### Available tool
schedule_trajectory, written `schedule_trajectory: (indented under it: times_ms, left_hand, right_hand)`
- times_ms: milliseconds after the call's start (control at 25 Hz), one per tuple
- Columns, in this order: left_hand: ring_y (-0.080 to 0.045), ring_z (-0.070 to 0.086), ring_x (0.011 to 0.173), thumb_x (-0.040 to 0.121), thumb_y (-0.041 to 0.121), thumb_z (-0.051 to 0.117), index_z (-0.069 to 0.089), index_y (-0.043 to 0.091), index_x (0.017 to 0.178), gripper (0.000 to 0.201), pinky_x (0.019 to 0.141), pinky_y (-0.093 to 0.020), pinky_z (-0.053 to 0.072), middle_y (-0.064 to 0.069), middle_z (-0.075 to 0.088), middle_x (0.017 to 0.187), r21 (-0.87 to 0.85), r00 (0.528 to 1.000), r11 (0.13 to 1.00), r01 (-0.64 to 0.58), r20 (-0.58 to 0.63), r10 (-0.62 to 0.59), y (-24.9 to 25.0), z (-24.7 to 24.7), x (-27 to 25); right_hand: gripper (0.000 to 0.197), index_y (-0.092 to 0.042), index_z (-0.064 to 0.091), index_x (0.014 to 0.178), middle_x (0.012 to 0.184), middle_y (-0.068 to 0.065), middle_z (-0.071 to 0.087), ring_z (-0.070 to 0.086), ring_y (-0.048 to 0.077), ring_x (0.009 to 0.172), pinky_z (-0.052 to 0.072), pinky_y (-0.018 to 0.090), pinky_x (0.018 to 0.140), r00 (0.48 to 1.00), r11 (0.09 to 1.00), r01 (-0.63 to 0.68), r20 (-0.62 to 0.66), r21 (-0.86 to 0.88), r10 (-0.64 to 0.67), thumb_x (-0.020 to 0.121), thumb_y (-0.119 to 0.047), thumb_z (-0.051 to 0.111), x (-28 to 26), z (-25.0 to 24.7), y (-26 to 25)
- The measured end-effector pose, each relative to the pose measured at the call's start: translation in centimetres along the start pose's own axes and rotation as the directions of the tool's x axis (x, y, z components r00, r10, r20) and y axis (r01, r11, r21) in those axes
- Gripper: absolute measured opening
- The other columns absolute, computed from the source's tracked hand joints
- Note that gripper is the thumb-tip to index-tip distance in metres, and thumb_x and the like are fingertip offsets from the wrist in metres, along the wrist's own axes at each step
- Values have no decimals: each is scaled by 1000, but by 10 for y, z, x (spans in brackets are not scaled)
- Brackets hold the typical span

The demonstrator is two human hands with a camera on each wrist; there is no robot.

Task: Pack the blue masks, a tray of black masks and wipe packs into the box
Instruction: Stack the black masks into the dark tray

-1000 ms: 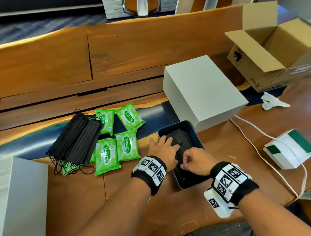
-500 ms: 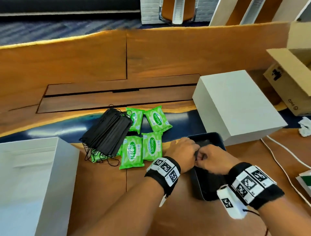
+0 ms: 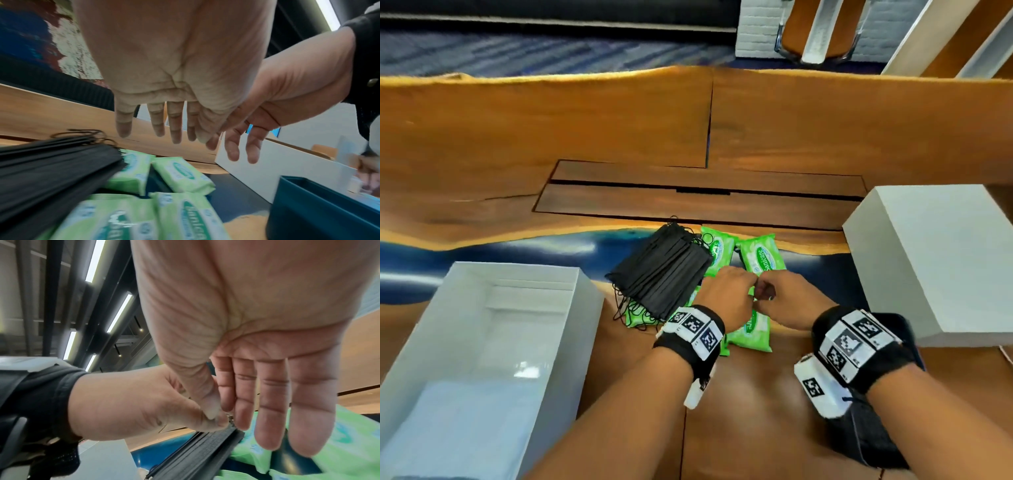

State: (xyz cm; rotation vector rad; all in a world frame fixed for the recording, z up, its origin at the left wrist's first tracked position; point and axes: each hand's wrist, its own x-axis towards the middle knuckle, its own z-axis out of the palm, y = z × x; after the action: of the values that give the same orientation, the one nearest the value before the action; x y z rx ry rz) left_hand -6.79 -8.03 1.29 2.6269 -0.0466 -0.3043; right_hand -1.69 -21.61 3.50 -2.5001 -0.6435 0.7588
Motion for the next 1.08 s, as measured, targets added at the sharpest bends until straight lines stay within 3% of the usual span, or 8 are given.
schedule_trajectory:
  times_ms: [160,320,480,640,800,880,1000,1080]
  left_hand:
    - [-31,53,113,89,14,53,59,18,106,19,89,-45,43,-5,59,114,-38,989,989,141,-42,-143,-39,-17,-5]
    - [-30,54,114,87,12,51,58,20,104,19,89,-46,44,-5,59,116,-80,968,968,238,-54,-243,-73,-31,-6]
    - [-30,52,116,84,16,52,57,22,105,23,90,-48,46,-5,59,116,-78,954,953,293,-43,-297,-107,-35,-1]
    - [-31,46,124,84,16,56,51,20,127,44,98,-52,44,-8,50,130,-120,886,886,448,-73,-458,-147,-31,11]
    - [-31,48,125,85,35,65,40,18,137,61,100,-48,45,-9,48,134,-105,859,853,511,15,-512,-176,-27,25]
    - [-31,53,119,82,37,65,44,18,132,58,95,-44,48,-9,53,129,-86,863,859,505,50,-502,-181,-25,32]
    - [-34,59,106,83,31,58,51,16,117,38,81,-38,48,-11,62,113,-77,873,869,488,15,-488,-184,-24,37]
    - [-37,60,102,87,27,52,54,15,117,32,79,-39,48,-14,65,109,-92,862,860,503,-21,-506,-187,-25,37]
  right_hand:
    - [9,-15,58,76,89,8,66,61,28,85,51,41,80,999,998,53,9,31,-53,82,-12,64,42,13,-37]
    - [5,-6,63,84,93,9,67,61,27,91,50,42,84,997,995,79,-3,63,-79,82,-10,61,75,32,-63]
    - [5,-10,63,85,92,6,67,61,23,88,50,34,78,996,994,84,-16,73,-83,82,-14,62,100,48,-81]
    - [8,-19,63,86,92,0,68,63,21,90,52,32,81,996,995,90,-9,53,-89,82,-12,64,127,56,-87]
    - [17,-28,56,81,89,-5,64,61,20,89,51,32,80,997,999,48,-61,13,-47,81,-13,64,156,61,-82]
    - [17,-29,55,79,89,-5,65,61,21,88,51,33,79,997,1000,14,-79,19,-13,82,-15,64,164,66,-80]
    - [14,-27,57,78,88,-4,65,61,21,86,51,33,80,992,998,-9,-121,62,16,82,-16,64,171,70,-77]
    - [11,-24,59,79,86,-5,65,61,20,86,51,33,80,986,995,-3,-168,103,20,82,-14,63,173,70,-75]
